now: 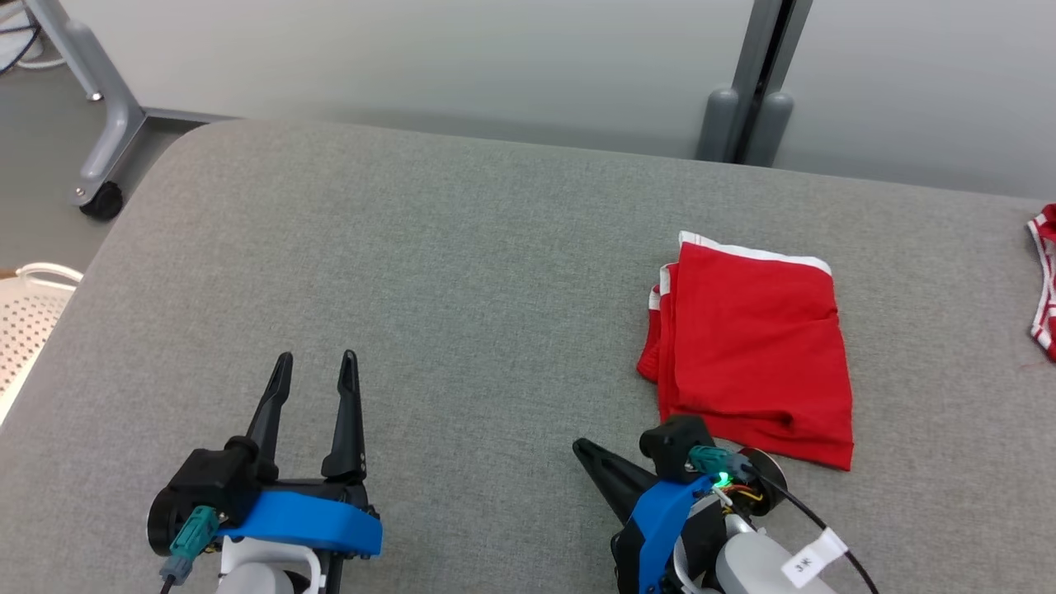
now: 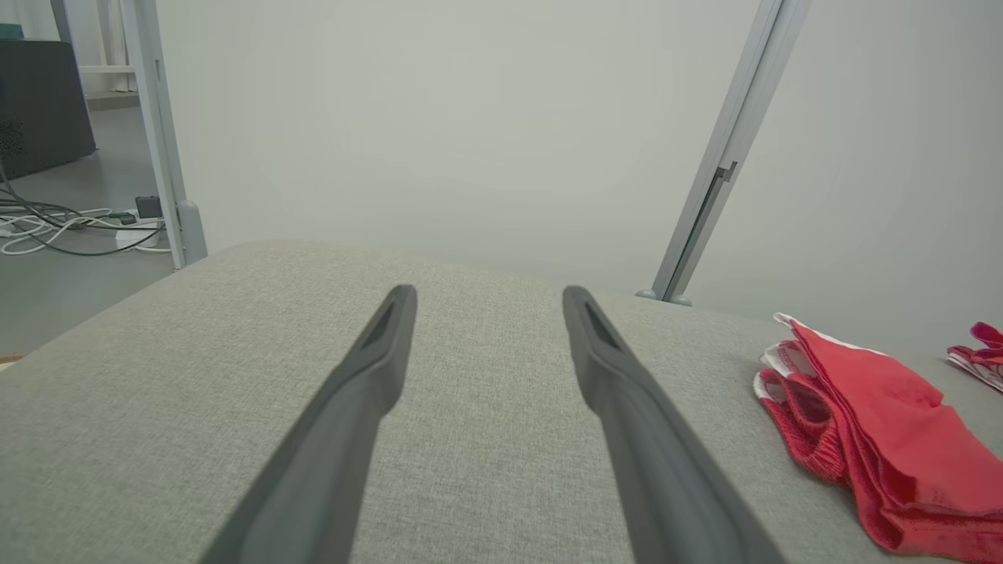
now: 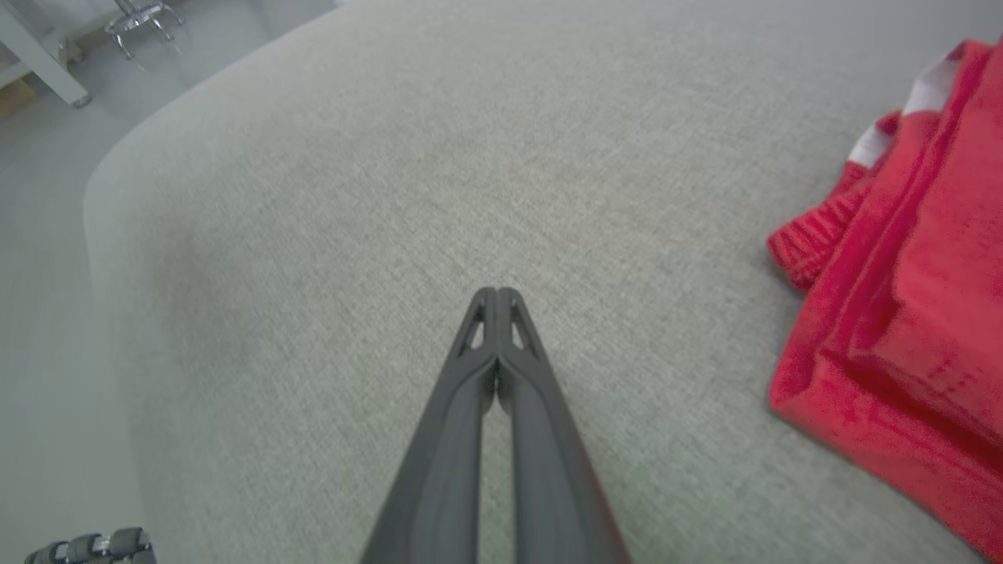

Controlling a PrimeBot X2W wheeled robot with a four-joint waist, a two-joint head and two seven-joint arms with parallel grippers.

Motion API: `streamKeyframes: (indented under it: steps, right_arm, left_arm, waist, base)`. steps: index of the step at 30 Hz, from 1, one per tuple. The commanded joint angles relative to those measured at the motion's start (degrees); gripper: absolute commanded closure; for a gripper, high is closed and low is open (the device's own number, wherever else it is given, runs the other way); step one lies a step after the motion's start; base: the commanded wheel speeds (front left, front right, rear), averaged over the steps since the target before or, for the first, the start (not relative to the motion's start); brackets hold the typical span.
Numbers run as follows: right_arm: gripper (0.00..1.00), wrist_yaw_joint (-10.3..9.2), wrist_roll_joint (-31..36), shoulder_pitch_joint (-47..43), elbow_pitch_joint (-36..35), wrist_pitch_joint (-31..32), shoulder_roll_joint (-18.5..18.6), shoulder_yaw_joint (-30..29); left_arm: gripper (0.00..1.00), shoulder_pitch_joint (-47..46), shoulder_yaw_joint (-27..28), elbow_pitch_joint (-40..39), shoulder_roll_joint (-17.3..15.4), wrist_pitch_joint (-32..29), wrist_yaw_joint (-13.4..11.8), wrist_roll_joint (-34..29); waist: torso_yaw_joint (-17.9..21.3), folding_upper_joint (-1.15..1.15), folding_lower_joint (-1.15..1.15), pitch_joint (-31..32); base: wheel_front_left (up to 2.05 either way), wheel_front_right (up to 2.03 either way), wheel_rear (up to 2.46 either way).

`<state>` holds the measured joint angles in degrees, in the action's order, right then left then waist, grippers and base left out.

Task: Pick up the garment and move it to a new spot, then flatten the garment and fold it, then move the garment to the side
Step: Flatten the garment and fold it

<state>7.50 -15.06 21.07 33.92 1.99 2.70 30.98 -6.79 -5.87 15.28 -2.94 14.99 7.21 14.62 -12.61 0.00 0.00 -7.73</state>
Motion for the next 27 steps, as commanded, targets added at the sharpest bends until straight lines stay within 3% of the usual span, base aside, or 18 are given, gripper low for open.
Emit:
streamKeyframes:
  steps: [1,2,3,4,5,11,16,20,27]
  right_arm:
    - [1.00,-0.01,-1.34,-0.87,-1.31,-1.06,0.45,-0.60]
    - [1.00,0.00,-2.81,-1.79,-3.22,-2.47,0.46,-0.98]
    - [0.81,0.00,-4.26,-2.71,-4.95,-3.91,0.44,-1.99]
    - [0.47,0.00,-4.96,-3.76,-6.45,-5.26,0.43,-3.75]
    - [0.00,0.00,-4.90,-4.75,-7.91,-6.62,0.42,-5.92]
    - [0.00,0.01,-0.26,-11.74,-17.98,-10.36,0.31,-23.33]
    - [0.00,0.01,3.96,-14.65,-22.57,-8.61,0.27,-32.68]
    - [0.00,0.01,5.56,-16.35,-23.99,-6.75,0.27,-36.91]
    - [0.00,0.01,5.32,-18.53,-24.91,-5.64,0.28,-38.69]
  left_arm:
    - [0.00,0.55,0.53,0.04,0.01,0.24,0.32,-0.26]
    - [0.00,0.90,0.88,0.07,0.00,0.24,0.31,-0.28]
    - [0.00,1.18,1.09,0.06,-0.01,0.24,0.27,-0.35]
    - [0.00,1.55,1.39,0.02,-0.01,0.24,0.21,-0.37]
    - [0.00,1.99,1.81,-0.02,-0.04,0.24,0.14,-0.42]
    - [0.00,4.99,4.51,-0.42,-0.64,0.23,-0.59,-0.59]
    - [0.00,6.61,5.58,0.25,-1.20,0.24,-0.69,-0.84]
    - [0.00,7.51,5.94,0.53,-1.65,0.24,-0.69,-1.19]
    - [0.00,8.92,5.33,1.04,-2.13,0.24,-0.86,-2.10]
  waist:
    - [1.25,0.00,0.00,1.28]
    - [1.81,0.00,0.00,1.83]
    - [2.27,0.00,0.00,2.25]
    - [2.79,0.00,0.00,2.76]
    - [3.31,0.00,0.00,3.23]
    - [7.23,0.00,0.00,5.27]
    - [9.05,0.00,0.00,6.27]
    - [9.84,0.00,0.00,7.10]
    - [11.10,0.00,0.00,8.59]
  base:
    - [0.00,0.00,0.00]
    - [0.00,0.00,0.00]
    - [0.00,0.00,0.00]
    - [0.00,0.00,0.00]
    - [0.00,0.00,0.00]
    - [0.00,0.00,0.00]
    - [0.00,0.00,0.00]
    - [0.00,0.00,0.00]
    - [0.00,0.00,0.00]
